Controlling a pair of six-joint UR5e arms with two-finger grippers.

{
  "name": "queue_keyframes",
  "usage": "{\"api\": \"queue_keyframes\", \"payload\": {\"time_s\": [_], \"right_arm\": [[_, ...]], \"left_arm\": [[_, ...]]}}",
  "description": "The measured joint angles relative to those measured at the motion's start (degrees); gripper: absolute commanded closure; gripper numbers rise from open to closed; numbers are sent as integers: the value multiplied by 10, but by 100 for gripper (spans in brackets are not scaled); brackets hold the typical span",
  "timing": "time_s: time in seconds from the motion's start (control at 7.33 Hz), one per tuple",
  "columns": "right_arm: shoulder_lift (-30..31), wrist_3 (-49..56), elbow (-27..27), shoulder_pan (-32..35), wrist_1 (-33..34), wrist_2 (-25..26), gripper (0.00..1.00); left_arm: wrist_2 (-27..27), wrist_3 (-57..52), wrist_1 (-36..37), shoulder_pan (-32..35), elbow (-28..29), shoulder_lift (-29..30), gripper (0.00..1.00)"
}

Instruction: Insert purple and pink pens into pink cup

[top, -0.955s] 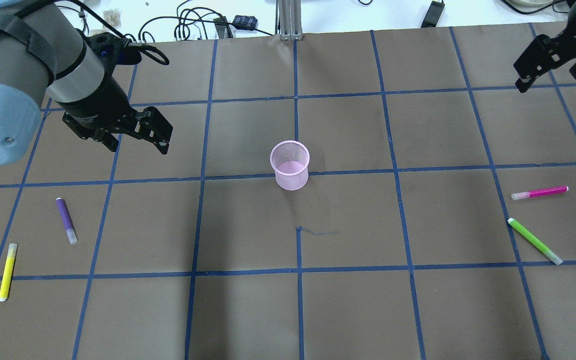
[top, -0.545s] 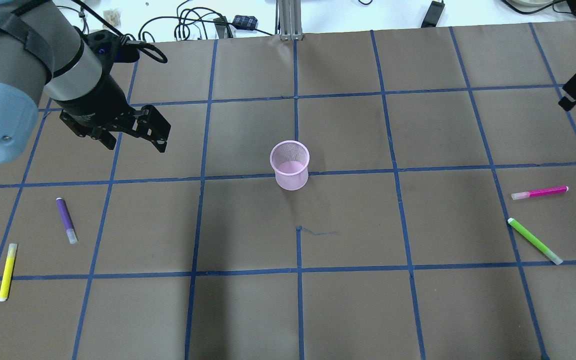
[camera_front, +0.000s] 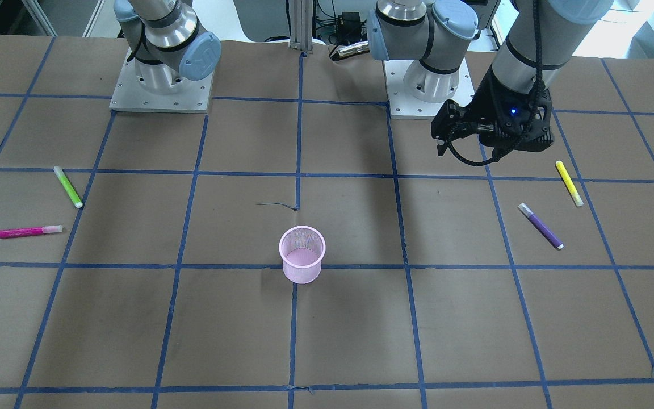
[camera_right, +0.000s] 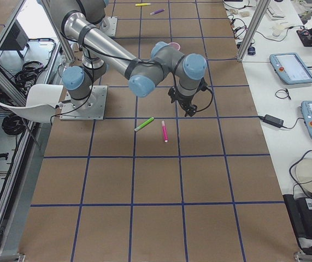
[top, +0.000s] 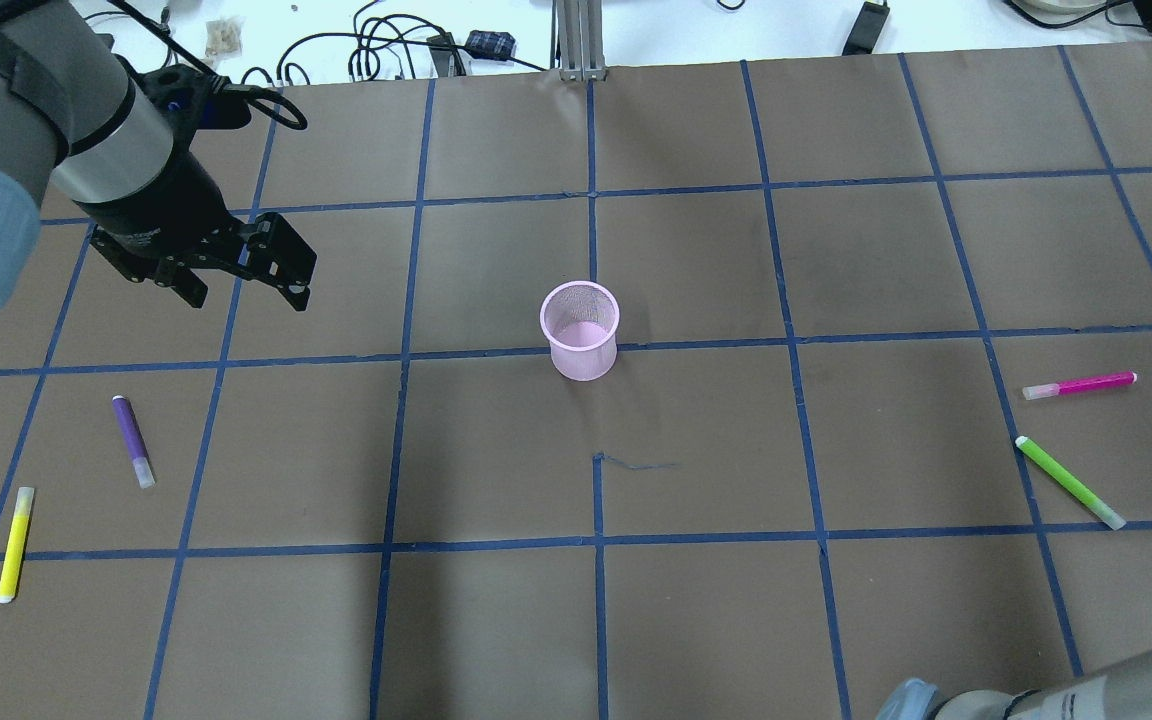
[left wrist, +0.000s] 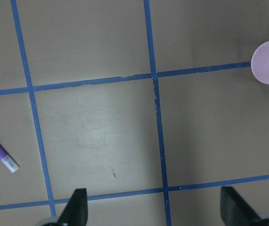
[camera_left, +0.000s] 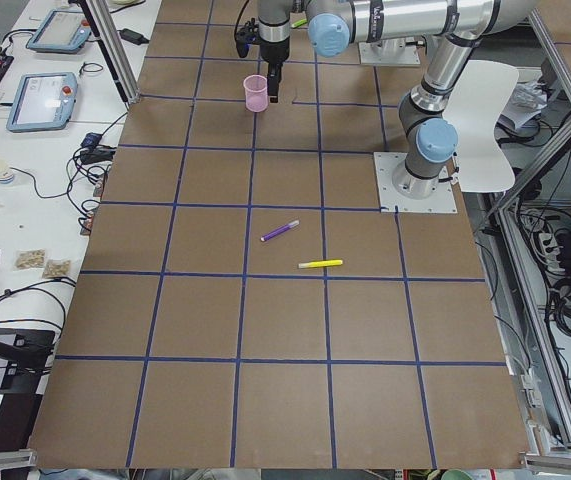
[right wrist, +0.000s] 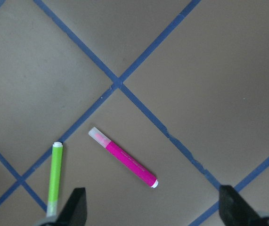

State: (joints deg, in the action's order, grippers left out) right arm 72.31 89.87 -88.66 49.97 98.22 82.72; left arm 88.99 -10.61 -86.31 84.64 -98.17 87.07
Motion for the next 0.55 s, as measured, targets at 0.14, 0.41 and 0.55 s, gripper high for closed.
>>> {"api": "queue_keyframes", "payload": {"time_s": [0.14, 0.41, 0.55], "right_arm": [[-19, 92, -5, -18, 12, -16, 0], [-33, 290, -13, -44, 13, -28, 0], [-37, 382, -24, -53, 12, -29, 0]], "left_arm": [[-1, 2, 0, -1, 0, 2, 0], [-3, 9, 3, -9, 1, 9, 0], [-4, 16, 12, -24, 2, 15, 0]]}}
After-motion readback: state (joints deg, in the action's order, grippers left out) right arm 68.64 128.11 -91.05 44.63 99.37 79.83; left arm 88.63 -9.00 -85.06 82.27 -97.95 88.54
